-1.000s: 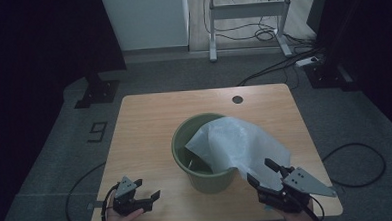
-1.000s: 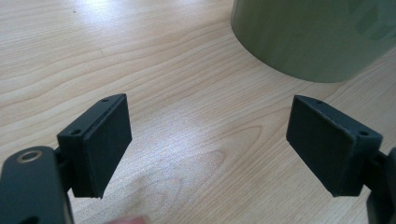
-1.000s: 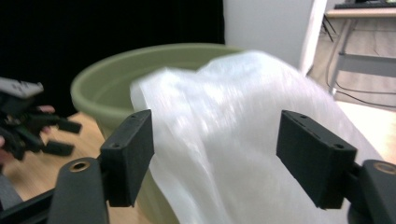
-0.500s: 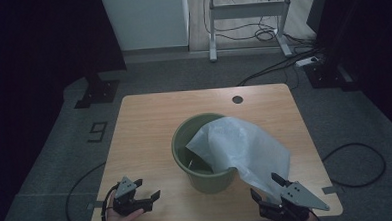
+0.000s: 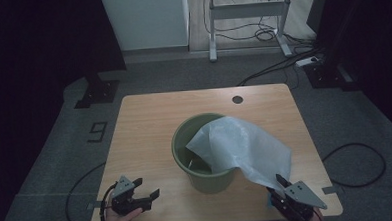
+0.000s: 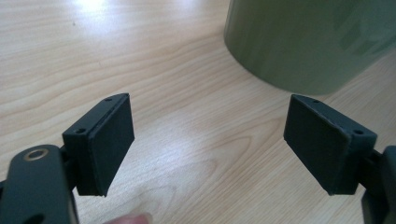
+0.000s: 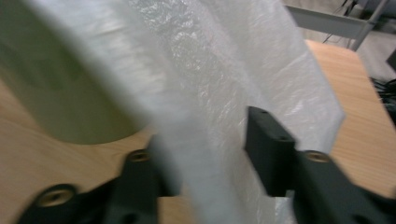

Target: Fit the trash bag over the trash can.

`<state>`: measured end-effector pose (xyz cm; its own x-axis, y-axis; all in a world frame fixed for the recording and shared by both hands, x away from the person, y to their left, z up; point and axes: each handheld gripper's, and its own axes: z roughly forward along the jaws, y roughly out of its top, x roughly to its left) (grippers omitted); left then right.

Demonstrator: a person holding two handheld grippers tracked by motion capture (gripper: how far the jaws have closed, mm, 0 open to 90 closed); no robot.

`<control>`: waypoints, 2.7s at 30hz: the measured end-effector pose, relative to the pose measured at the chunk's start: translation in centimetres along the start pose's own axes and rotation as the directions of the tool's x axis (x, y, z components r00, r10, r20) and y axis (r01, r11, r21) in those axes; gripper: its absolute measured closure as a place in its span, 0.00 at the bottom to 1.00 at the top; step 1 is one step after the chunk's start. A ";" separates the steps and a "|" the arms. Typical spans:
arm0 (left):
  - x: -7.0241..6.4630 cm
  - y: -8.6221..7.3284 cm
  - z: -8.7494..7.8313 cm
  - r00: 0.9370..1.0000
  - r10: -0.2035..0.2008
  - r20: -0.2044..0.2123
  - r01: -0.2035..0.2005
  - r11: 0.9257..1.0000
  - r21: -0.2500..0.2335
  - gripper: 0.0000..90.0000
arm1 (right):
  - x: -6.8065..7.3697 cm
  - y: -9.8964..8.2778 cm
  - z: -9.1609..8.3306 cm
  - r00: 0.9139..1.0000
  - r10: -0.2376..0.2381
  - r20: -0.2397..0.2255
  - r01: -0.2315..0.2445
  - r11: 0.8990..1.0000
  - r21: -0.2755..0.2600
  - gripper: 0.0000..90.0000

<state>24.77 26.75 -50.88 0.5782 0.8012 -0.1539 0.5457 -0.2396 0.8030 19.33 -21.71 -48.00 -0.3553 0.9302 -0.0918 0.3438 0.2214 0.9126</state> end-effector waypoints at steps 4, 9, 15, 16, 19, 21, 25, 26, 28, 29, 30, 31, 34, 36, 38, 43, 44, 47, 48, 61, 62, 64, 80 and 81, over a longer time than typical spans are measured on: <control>-0.6 1.3 -0.7 0.999 -0.034 -0.005 0.034 0.999 -0.023 0.20 | -1.1 0.2 0.4 0.999 -0.028 0.024 0.029 0.999 -0.021 0.85; -1.4 3.0 -2.1 0.999 -0.047 0.020 0.049 0.996 -0.076 0.24 | -3.0 1.9 1.1 0.998 -0.015 0.060 0.019 0.998 -0.064 0.95; -2.9 5.1 -3.5 0.999 -0.033 0.043 0.039 0.987 -0.156 0.26 | -4.9 6.3 0.6 0.995 0.011 0.096 0.008 0.981 -0.194 0.98; -3.1 5.5 -3.6 0.998 -0.031 0.051 0.039 0.985 -0.167 0.26 | -5.1 7.1 0.5 0.995 0.011 0.096 0.010 0.976 -0.220 0.98; -3.8 6.7 -3.9 0.998 -0.029 0.054 0.038 0.983 -0.178 0.26 | -5.4 9.6 0.4 0.997 0.007 0.077 0.016 0.959 -0.284 0.98; -4.1 7.3 -3.9 0.998 -0.027 0.050 0.035 0.982 -0.184 0.26 | -5.4 10.8 0.5 0.998 0.020 0.052 -0.002 0.948 -0.317 0.98; -4.9 8.6 -4.0 0.999 -0.019 0.046 0.027 0.980 -0.196 0.26 | -4.0 12.6 1.0 1.000 0.018 -0.009 -0.020 0.935 -0.354 0.98; -5.1 9.0 -4.0 0.999 -0.018 0.044 0.026 0.980 -0.198 0.26 | -3.7 12.8 1.1 1.000 0.014 -0.022 -0.021 0.934 -0.358 0.98; -5.5 9.5 -4.1 0.999 -0.015 0.045 0.024 0.979 -0.203 0.26 | -2.7 13.4 1.3 0.999 -0.005 -0.045 -0.012 0.929 -0.369 0.98; -5.7 9.8 -4.2 0.999 -0.012 0.047 0.021 0.978 -0.207 0.26 | -2.1 13.7 1.3 0.998 -0.014 -0.063 -0.010 0.927 -0.375 0.98; -5.9 9.9 -4.2 0.999 -0.010 0.048 0.020 0.978 -0.209 0.26 | -1.7 13.9 1.4 0.997 -0.022 -0.077 -0.008 0.926 -0.378 0.98; -6.1 10.2 -4.3 0.999 -0.007 0.049 0.017 0.977 -0.211 0.26 | -1.4 14.0 1.4 0.996 -0.028 -0.086 -0.007 0.925 -0.379 0.98; -6.6 10.9 -4.2 0.999 -0.006 0.051 0.017 0.975 -0.220 0.26 | -0.1 14.4 1.6 0.992 -0.053 -0.116 0.006 0.928 -0.373 0.97; -6.9 11.4 -4.1 0.998 -0.010 0.057 0.023 0.974 -0.226 0.26 | 0.4 14.4 1.7 0.990 -0.055 -0.128 0.005 0.932 -0.364 0.97; -7.4 11.9 -3.8 0.998 -0.015 0.065 0.030 0.972 -0.232 0.26 | 0.9 14.4 1.8 0.988 -0.057 -0.144 0.003 0.936 -0.352 0.97; -8.7 13.2 -2.8 0.997 -0.003 0.080 0.020 0.974 -0.224 0.27 | 2.4 14.2 2.0 0.985 -0.095 -0.146 0.040 0.939 -0.342 0.95; -8.9 13.4 -2.5 0.997 0.000 0.080 0.018 0.975 -0.221 0.27 | 2.5 14.1 2.1 0.984 -0.096 -0.148 0.040 0.939 -0.341 0.95; -9.7 14.0 -2.2 0.995 0.020 0.097 0.001 0.976 -0.220 0.27 | 2.9 13.8 2.2 0.982 -0.100 -0.159 0.041 0.941 -0.336 0.95; -9.9 14.1 -2.2 0.995 0.029 0.099 -0.006 0.976 -0.220 0.27 | 3.1 13.7 2.2 0.981 -0.104 -0.161 0.045 0.941 -0.335 0.95; -12.4 13.5 -3.1 0.986 0.111 0.125 -0.078 0.967 -0.241 0.25 | 5.3 13.6 2.6 0.975 -0.164 -0.153 0.113 0.948 -0.297 0.94; -12.7 13.4 -3.2 0.985 0.118 0.125 -0.085 0.966 -0.242 0.24 | 5.4 13.7 2.7 0.974 -0.167 -0.152 0.117 0.949 -0.293 0.94; -13.4 13.4 -3.1 0.985 0.132 0.111 -0.102 0.965 -0.240 0.21 | 5.7 13.8 2.8 0.974 -0.172 -0.150 0.124 0.950 -0.287 0.94; -17.0 12.7 -1.9 0.981 0.193 0.017 -0.178 0.931 -0.320 0.15 | 6.0 14.4 2.9 0.974 -0.171 -0.151 0.125 0.954 -0.273 0.94; -17.2 12.7 -1.8 0.979 0.204 0.019 -0.187 0.929 -0.320 0.15 | 6.0 14.4 3.0 0.974 -0.170 -0.150 0.124 0.955 -0.271 0.94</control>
<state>20.65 10.89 -37.03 0.6887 0.7251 0.0021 0.2045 -0.1969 0.9589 24.70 -12.05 -36.60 -0.5352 0.8244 -0.1844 0.0484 0.2478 0.9676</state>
